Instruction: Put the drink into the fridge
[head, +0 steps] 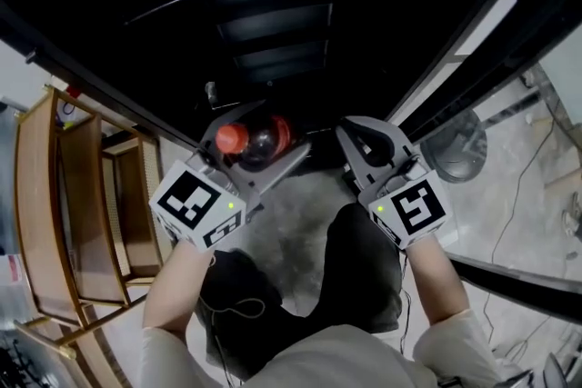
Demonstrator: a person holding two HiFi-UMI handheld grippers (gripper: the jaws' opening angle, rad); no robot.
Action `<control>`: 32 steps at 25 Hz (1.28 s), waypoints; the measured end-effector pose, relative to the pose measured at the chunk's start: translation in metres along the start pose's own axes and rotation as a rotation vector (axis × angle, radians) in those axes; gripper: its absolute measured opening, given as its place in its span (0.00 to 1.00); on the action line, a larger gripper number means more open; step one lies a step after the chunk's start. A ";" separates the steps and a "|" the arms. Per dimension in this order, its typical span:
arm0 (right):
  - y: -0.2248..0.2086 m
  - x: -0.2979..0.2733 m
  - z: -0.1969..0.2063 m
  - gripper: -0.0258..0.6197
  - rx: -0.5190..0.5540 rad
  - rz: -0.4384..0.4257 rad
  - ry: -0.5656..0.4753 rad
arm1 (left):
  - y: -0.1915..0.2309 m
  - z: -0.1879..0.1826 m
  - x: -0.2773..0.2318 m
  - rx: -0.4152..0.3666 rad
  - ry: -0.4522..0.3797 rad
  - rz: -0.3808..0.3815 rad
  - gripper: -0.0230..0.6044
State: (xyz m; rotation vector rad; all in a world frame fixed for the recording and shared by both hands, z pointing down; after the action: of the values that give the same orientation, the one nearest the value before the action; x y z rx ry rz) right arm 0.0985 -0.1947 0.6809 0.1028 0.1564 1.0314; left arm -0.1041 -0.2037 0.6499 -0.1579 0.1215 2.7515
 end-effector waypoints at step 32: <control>0.002 0.001 -0.007 0.04 -0.019 0.038 0.014 | 0.124 -0.011 -0.092 0.116 0.282 -0.158 0.53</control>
State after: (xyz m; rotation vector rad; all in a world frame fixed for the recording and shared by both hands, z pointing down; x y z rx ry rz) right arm 0.0961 -0.1931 0.6740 0.0813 0.1582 1.0712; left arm -0.0654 -0.3534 0.6584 -0.5014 0.3291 2.5429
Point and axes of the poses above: the fingertips, and each gripper's own axes: x backward along the fingers, y to its left, z out of its underside, the point moved 10 cm from there along x, backward along the fingers, and after that the axes turned 15 degrees about z, right-handed, at the moved point
